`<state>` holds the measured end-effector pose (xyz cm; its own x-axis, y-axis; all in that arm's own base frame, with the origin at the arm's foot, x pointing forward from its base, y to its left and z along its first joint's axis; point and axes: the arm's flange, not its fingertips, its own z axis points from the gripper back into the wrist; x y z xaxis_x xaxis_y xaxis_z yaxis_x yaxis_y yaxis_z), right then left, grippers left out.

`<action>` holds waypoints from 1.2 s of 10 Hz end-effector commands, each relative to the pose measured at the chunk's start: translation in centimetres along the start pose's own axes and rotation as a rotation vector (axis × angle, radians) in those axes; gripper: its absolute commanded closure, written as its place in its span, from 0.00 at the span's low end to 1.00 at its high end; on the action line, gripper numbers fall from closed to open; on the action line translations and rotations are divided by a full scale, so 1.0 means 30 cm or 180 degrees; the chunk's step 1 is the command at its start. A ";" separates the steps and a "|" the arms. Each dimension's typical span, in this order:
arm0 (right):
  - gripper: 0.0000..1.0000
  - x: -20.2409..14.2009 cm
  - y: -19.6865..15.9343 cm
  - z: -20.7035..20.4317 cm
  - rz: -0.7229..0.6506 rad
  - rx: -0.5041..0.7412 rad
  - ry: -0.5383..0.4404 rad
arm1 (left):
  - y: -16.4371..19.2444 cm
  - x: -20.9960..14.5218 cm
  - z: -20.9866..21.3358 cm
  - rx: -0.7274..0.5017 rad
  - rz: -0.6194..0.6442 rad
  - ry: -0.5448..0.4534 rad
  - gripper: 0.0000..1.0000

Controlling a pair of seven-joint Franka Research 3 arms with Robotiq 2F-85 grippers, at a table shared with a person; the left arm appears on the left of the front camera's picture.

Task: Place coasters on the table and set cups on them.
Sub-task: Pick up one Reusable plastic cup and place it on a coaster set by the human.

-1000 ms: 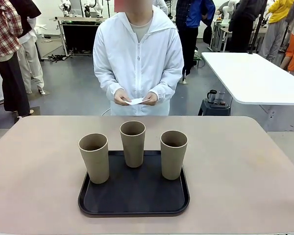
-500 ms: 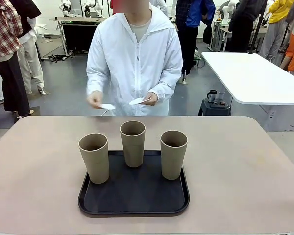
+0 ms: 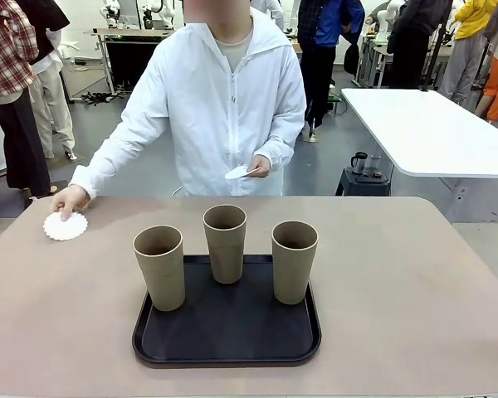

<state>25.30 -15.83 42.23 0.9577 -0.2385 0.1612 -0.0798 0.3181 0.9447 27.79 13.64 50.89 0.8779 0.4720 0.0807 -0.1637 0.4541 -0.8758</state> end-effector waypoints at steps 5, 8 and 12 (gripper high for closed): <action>0.00 0.002 0.002 -0.002 -0.0010 0.0017 0.0001 | 0.004 -0.001 0.005 -0.0016 -0.0025 0.0014 0.00; 0.00 0.002 0.002 -0.002 -0.0010 0.0017 0.0001 | 0.004 -0.001 0.005 -0.0016 -0.0025 0.0014 0.00; 0.00 0.002 0.002 -0.002 -0.0010 0.0017 0.0001 | 0.004 -0.001 0.005 -0.0016 -0.0025 0.0014 0.00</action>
<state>25.33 -15.78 42.23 0.9581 -0.2370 0.1610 -0.0798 0.3189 0.9444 27.79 13.63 50.89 0.8780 0.4718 0.0807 -0.1636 0.4543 -0.8757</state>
